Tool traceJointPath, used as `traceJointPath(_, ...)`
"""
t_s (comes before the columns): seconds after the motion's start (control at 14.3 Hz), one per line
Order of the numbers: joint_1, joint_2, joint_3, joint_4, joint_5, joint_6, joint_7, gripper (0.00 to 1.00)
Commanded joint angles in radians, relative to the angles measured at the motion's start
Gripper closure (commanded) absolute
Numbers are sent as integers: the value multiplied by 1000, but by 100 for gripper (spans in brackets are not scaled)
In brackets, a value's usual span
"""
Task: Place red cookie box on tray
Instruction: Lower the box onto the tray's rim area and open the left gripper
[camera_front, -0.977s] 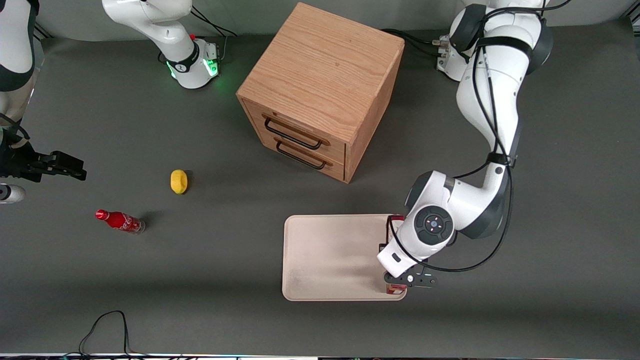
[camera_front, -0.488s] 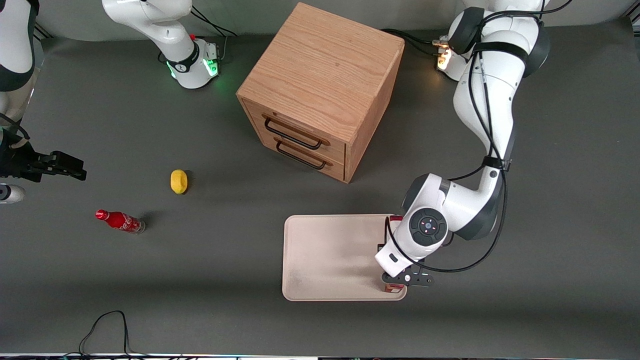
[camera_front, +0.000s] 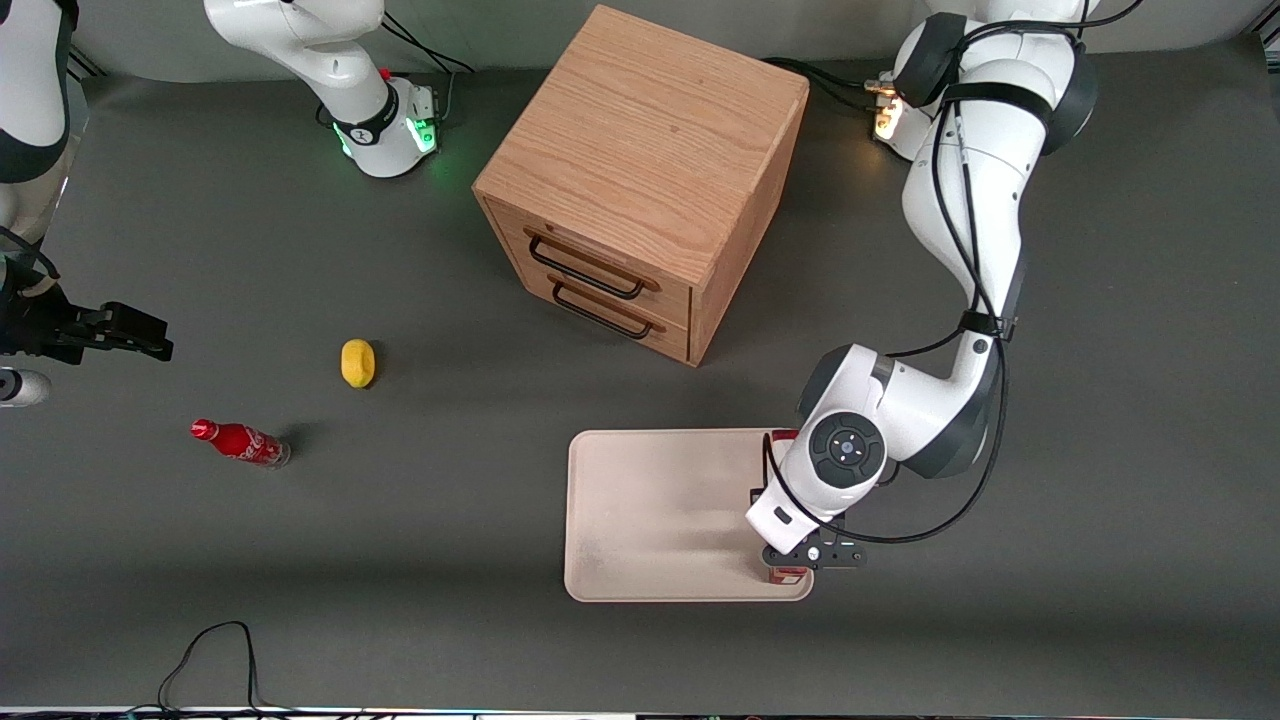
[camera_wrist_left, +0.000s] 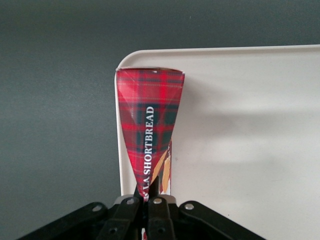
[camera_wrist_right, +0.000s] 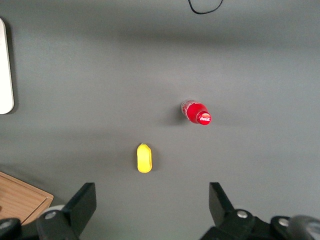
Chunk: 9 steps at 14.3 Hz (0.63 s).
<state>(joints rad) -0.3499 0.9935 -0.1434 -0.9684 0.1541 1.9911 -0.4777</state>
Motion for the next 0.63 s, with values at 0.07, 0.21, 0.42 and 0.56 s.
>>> traceJointPath(0.07, -1, -39, 4, -41, 36, 2, -33, 0)
traceJointPath(0.21, -1, -53, 4, -36, 36, -24, -36, 0)
traceJointPath(0.42, 0, -117, -1, -27, 22, -142, -41, 0)
traceJointPath(0.56, -1, -199, -11, -26, 18, -249, -42, 0)
